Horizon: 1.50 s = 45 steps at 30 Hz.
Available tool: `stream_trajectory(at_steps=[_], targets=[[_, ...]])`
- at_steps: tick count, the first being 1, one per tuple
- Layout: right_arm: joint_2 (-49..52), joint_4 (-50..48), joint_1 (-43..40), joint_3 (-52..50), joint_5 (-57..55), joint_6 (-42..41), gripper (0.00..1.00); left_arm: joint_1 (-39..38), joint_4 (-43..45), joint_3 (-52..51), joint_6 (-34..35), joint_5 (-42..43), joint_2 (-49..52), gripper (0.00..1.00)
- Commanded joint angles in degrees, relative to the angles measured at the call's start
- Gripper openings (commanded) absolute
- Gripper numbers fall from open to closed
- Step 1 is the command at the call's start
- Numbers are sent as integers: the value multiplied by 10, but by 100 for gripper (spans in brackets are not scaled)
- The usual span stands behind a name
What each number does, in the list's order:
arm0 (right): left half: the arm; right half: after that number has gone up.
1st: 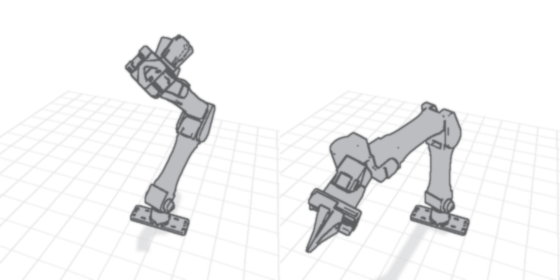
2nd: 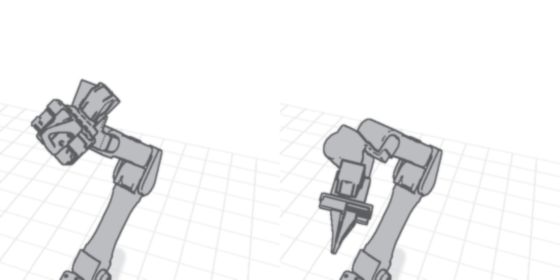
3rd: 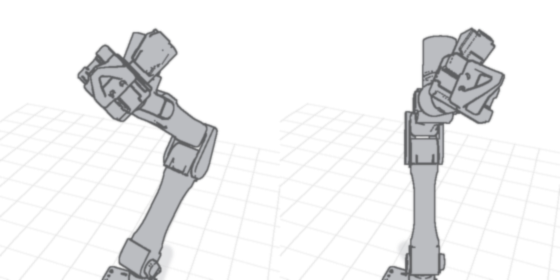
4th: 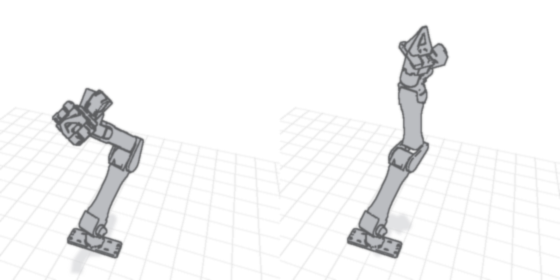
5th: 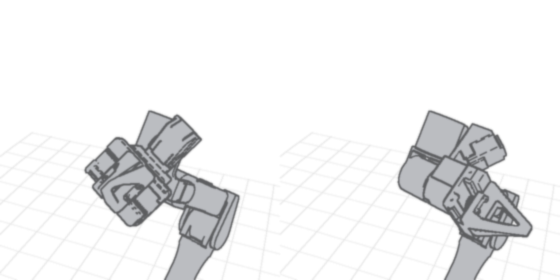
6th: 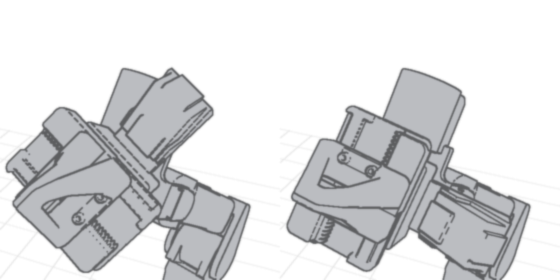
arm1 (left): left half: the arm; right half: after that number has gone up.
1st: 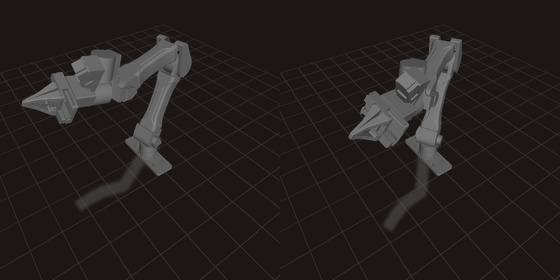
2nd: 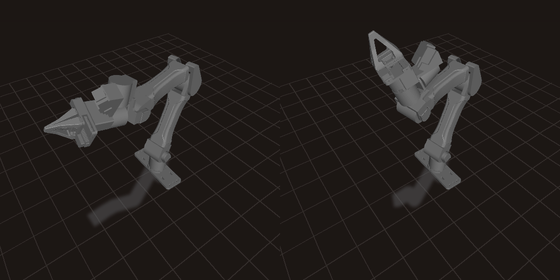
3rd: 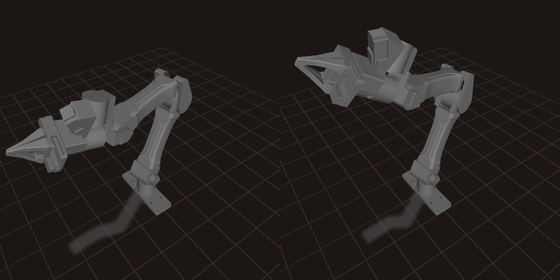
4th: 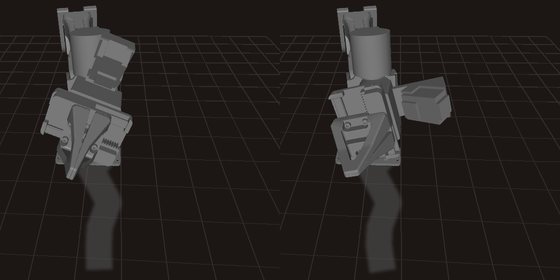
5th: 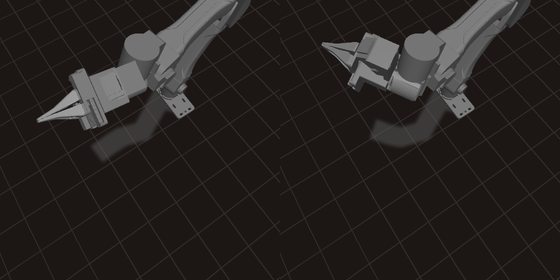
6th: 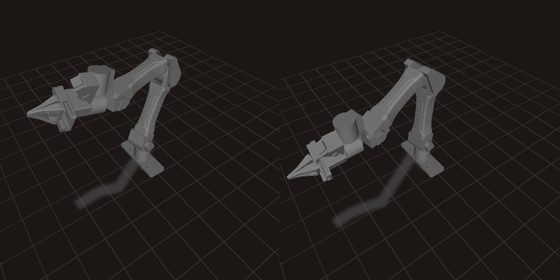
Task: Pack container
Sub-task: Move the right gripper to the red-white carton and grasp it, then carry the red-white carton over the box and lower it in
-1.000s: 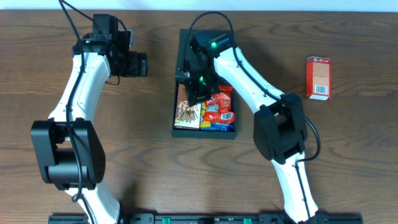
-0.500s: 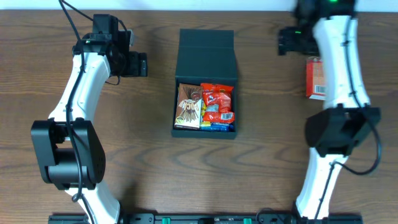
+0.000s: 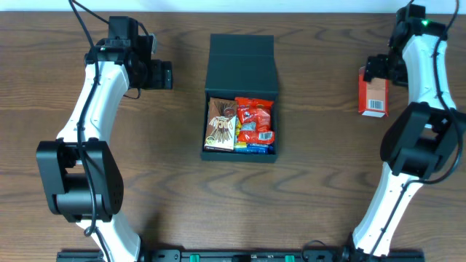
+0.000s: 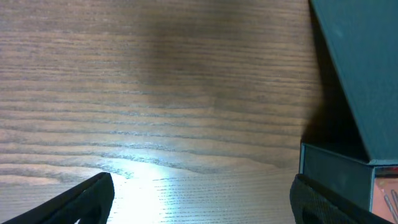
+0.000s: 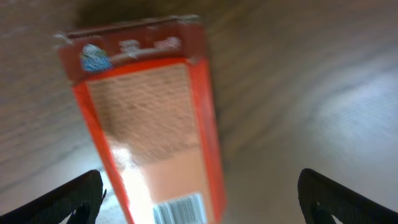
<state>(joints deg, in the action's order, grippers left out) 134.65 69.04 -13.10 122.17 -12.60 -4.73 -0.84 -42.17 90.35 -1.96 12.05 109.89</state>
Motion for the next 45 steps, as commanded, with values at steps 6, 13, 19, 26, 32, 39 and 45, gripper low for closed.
stream_trajectory(at_steps=[6,13,19,26,32,39,45], targets=[[7,-65,3,-74,56,46,99,2,5,-2,3,0,0,91],[7,-107,3,-131,63,46,99,2,9,-2,3,0,0,91],[7,-129,3,-158,84,46,99,2,9,-2,3,0,0,91],[7,-94,12,-145,88,46,69,2,9,-2,5,0,0,91],[7,-30,37,-83,88,46,67,2,9,-2,5,0,0,92],[7,84,113,67,99,16,64,2,9,-2,5,0,0,92],[7,182,226,160,143,-47,63,2,9,-2,5,0,0,91]])
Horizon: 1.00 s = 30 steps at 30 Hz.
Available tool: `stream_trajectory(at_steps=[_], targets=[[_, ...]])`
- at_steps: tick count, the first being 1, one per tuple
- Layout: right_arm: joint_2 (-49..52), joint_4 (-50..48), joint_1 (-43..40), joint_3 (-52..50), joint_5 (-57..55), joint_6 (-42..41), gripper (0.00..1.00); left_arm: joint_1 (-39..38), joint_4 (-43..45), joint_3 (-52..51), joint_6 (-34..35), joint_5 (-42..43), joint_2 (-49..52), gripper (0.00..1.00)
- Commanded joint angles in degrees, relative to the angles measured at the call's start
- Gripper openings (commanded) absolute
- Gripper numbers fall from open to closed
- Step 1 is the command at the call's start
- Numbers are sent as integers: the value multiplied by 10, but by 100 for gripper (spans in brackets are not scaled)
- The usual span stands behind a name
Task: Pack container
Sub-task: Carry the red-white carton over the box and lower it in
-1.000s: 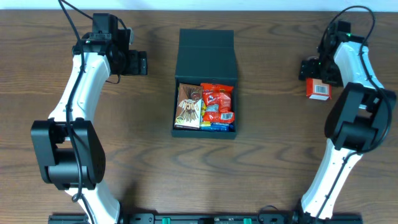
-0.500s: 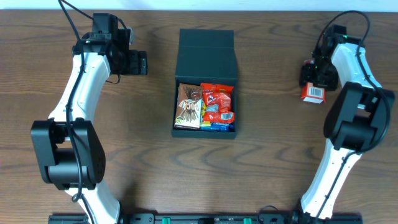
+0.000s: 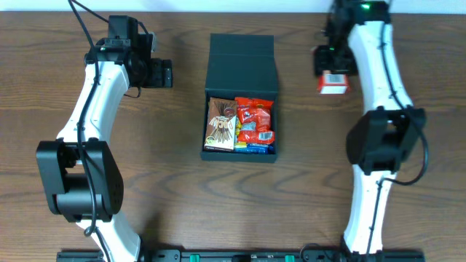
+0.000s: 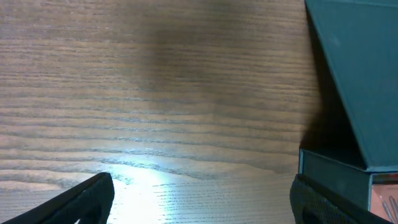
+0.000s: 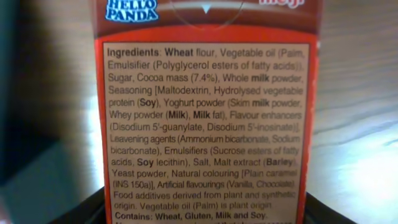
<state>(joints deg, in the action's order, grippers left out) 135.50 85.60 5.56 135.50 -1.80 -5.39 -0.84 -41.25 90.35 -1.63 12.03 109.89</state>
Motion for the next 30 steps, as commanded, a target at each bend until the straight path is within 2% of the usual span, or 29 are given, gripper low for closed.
stream_trajectory(at_steps=[1,5,11,17,24,25,28,30], targets=[[-2,26,58,33,47,-50,63,2,0,-2,1,0,0,91],[-2,60,137,35,83,-106,61,2,0,-2,1,0,0,92],[-2,113,215,35,78,-186,61,2,0,-2,-1,-2,0,91],[-2,117,252,22,76,-267,61,2,0,-2,-15,-2,0,92],[-2,111,264,-55,53,-321,61,2,0,-2,-19,-2,0,92],[-2,101,264,-65,42,-323,63,2,0,-2,-23,-2,0,92],[-2,80,264,-85,27,-323,92,2,2,-2,-23,-2,0,92],[-2,71,264,-87,27,-320,99,2,2,-2,-23,-2,0,92]])
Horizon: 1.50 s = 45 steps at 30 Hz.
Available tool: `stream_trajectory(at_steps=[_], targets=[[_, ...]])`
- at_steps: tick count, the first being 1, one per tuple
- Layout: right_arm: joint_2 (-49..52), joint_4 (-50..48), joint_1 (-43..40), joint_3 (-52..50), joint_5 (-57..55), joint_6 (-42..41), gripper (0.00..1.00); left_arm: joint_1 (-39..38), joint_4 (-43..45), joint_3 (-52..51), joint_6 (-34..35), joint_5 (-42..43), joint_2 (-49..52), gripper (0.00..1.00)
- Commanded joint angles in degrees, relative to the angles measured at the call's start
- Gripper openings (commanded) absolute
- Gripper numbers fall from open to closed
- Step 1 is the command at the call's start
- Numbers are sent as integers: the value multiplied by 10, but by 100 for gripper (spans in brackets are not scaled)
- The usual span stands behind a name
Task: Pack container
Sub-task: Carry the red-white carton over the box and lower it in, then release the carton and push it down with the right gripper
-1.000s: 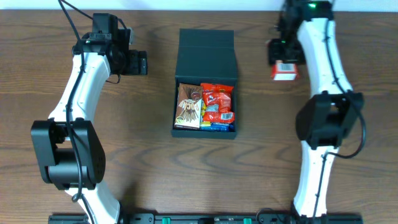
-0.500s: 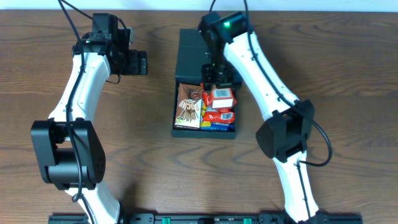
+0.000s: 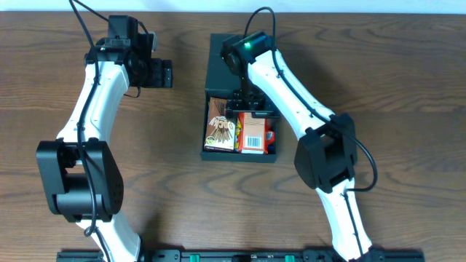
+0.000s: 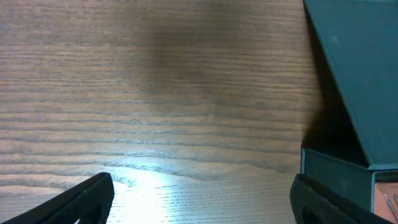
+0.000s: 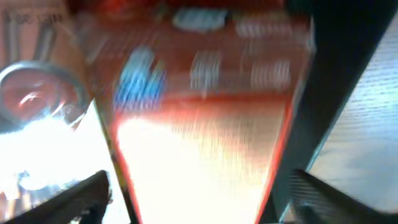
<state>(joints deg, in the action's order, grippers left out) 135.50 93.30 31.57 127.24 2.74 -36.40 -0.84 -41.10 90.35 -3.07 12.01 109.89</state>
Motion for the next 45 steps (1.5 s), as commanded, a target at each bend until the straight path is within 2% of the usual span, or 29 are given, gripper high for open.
stream_trajectory(at_steps=[1,7,8,10,11,12,16,18,23,27,30,36,40,45], targets=[[-2,-10,3,-3,-19,-8,99,2,0,-2,-9,-1,0,92],[-4,41,-9,106,-19,38,93,2,0,-2,-8,-1,0,92],[-11,40,-14,136,-9,77,81,2,0,-2,-8,-1,0,92],[-29,38,-23,164,-6,116,22,2,-1,-2,-8,-1,0,92],[-36,34,-31,168,14,160,5,2,-2,-2,-8,-1,0,91],[-38,31,-40,168,51,199,2,2,-3,-2,-8,0,0,92],[-36,28,-82,129,302,404,2,2,-3,-2,-8,1,0,92],[-36,29,-99,91,369,460,1,2,-4,-2,-6,1,0,92],[-36,40,-134,-46,507,617,1,2,-6,-2,-6,18,0,92],[-36,39,-136,-155,515,686,2,2,-7,-2,-3,31,0,92],[-36,12,-136,-226,515,708,1,2,-7,-2,3,31,0,92],[-36,-90,-138,-316,515,688,2,1,-10,-2,10,31,0,92],[-36,-122,-140,-325,515,660,2,1,-17,-2,14,31,0,92],[-36,-91,-143,-297,516,661,2,1,-26,-2,14,33,0,92]])
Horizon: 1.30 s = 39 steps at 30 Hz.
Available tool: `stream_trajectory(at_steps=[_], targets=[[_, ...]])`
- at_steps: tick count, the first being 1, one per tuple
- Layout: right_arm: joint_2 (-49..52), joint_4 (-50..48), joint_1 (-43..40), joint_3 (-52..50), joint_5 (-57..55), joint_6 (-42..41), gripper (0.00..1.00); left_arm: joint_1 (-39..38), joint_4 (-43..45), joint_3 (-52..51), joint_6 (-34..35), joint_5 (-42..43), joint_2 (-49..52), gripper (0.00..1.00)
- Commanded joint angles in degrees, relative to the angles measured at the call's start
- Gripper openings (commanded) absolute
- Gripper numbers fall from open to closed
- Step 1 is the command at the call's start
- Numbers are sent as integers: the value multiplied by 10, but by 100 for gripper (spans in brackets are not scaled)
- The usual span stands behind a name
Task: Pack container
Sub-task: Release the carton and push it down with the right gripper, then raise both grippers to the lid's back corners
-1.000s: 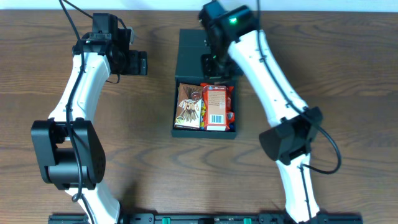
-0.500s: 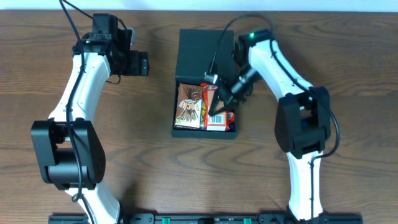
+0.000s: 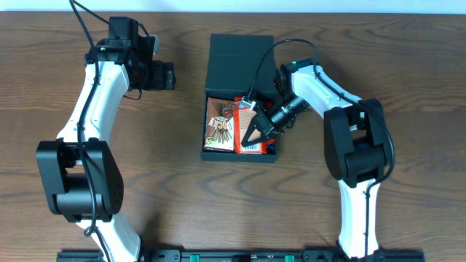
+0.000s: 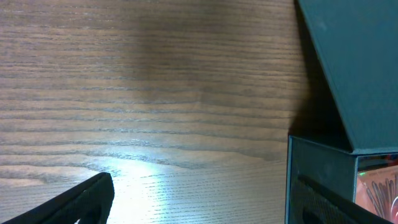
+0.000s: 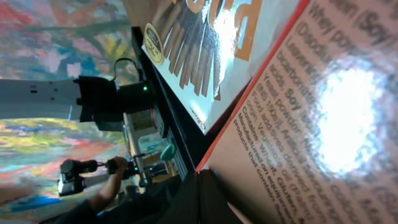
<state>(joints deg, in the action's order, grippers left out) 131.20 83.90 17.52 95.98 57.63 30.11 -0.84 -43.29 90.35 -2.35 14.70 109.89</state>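
Note:
The dark teal container [image 3: 240,155] stands mid-table with its lid [image 3: 240,54] folded back. Inside lie a brown snack packet [image 3: 219,124] on the left and the red Hello Panda box [image 3: 242,120] on the right, ingredients side up. My right gripper [image 3: 249,138] is shut with nothing between its fingers, and its tip rests on the red box [image 5: 311,124]. The right wrist view shows the shut fingertips [image 5: 205,193] against the box's edge, with the brown packet [image 5: 199,56] beside them. My left gripper [image 3: 162,75] hangs open over bare table left of the lid [image 4: 348,68].
A blue wrapper edge [image 3: 268,149] shows under the red box. The wooden table [image 3: 145,182] surrounds the container. The right arm reaches in from the right, over the container's right wall.
My right gripper has let go of the red box, which now lies flat in the container. The gripper is shut, its tip on the box, and the arm now comes from the right. The left gripper edged slightly toward the container.
The red box lay on the table at the far right with my right gripper open over it. Then the gripper held it up beside the lid, then inside the container over the red snack bag. Now it lies there, released. The left arm hardly moved.

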Motion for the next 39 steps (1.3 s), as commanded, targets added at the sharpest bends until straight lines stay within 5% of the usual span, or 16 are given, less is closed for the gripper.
stream_trajectory(at_steps=[1,6,8,11,12,13,17,24,39], targets=[[7,20,-3,33,-33,4,2,1,-4,-2,7,11,0,91],[7,95,-21,170,-36,47,1,0,2,-2,32,48,1,91],[7,84,-35,214,-39,46,2,0,10,-2,57,49,2,82],[7,34,-62,241,-62,-14,1,0,16,-2,84,49,10,40],[7,-3,-80,241,-91,-64,2,0,18,-2,97,52,18,16],[7,-24,-91,239,-111,-93,1,0,19,-2,103,64,24,6],[7,-109,-133,222,-179,-214,2,-3,45,-2,120,165,66,6],[8,-165,-148,160,-253,-302,2,-15,115,-2,170,213,130,6],[69,-379,-134,74,-115,-407,2,-33,278,-2,309,284,204,6]])
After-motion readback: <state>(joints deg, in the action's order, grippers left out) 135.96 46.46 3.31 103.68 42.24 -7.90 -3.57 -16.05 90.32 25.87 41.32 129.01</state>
